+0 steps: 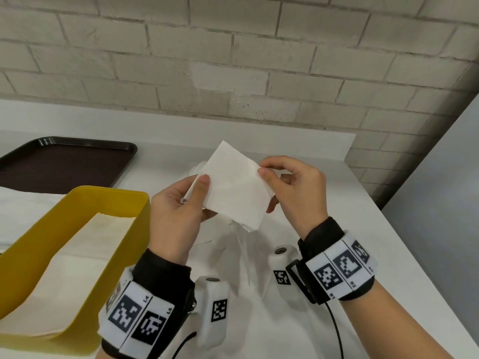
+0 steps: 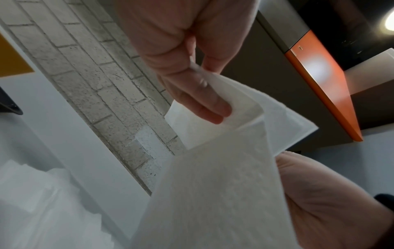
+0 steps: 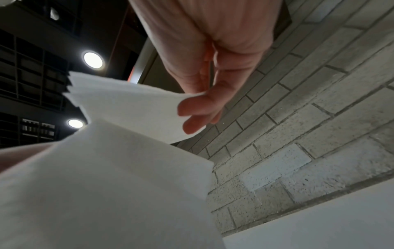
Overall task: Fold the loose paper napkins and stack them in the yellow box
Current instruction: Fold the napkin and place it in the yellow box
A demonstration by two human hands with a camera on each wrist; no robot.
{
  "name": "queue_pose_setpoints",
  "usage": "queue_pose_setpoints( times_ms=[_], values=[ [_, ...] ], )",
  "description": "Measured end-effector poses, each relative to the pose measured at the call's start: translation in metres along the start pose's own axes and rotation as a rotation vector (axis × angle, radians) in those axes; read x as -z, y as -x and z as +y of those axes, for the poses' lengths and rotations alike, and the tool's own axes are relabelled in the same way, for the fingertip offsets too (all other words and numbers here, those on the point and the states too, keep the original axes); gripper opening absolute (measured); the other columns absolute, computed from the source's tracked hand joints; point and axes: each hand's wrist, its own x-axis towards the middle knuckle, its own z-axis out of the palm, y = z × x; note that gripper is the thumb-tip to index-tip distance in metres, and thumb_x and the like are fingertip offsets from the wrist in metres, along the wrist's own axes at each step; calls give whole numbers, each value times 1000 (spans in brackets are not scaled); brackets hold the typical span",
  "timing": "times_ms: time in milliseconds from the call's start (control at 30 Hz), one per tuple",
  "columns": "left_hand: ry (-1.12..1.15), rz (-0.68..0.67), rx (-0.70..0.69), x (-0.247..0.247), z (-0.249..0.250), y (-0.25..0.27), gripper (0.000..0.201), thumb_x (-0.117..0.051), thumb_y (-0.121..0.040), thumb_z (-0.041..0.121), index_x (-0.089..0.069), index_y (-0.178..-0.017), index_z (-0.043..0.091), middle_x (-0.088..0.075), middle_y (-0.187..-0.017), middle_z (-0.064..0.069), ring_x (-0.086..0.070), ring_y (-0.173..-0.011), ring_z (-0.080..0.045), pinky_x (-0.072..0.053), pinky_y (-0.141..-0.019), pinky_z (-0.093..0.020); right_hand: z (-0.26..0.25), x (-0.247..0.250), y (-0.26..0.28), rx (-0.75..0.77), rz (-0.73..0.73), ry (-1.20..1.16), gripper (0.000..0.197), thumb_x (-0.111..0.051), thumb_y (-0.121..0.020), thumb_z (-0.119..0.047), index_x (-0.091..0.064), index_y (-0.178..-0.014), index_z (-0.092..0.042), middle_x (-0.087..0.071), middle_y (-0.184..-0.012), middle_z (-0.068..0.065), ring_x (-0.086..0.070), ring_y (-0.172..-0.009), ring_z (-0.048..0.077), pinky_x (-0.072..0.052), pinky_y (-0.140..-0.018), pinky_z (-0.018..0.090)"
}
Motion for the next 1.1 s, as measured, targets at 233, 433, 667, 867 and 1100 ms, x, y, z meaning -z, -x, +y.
queue_pose_setpoints(
  times_ms=[233,433,667,867,1100],
  values=[
    [-46,-15,-38,4,0,6,14,-56,-90,16,-69,-85,18,-71,-81,2,-68,-73,-5,-52,-56,-18,15,-3,0,219,-21,421,10,-65,-82,-11,-64,-77,-20,-48,-81,-19,-51,-75,7,-40,-65,16],
    [-161,-27,-56,16,-4,3,10,-59,-89,15,-66,-88,22,-69,-97,-5,-66,-89,-17,-55,-60,-18,-1,13,-6,17,-344,-68,26,-52,-89,6,-55,-80,-18,-57,-62,-11,-49,-54,-3,-35,-55,8],
    [-354,-16,-162,33,-6,-8,29,-66,-83,7,-66,-88,36,-68,-101,5,-64,-95,-25,-53,-79,-33,-23,51,-22,24,-638,-399,41,-59,-66,15,-74,-92,-13,-72,-84,3,-68,-76,14,-52,-66,19],
    [-334,-50,-274,26,11,-7,63,-70,-74,-7,-55,-110,41,-61,-93,30,-60,-80,-7,-54,-71,-23,-35,54,-30,173,-458,-193,10,-76,-65,-32,-74,-73,-28,-69,-76,-9,-62,-72,8,-44,-65,15],
    [-79,-199,-225,9,28,-3,56,-69,-77,-3,-52,-121,27,-72,-78,-7,-63,-80,-23,-51,-81,-36,-23,24,-28,-38,-429,-380,5,-60,-77,-16,-63,-79,-13,-66,-79,-7,-60,-70,0,-45,-66,10]
  ],
)
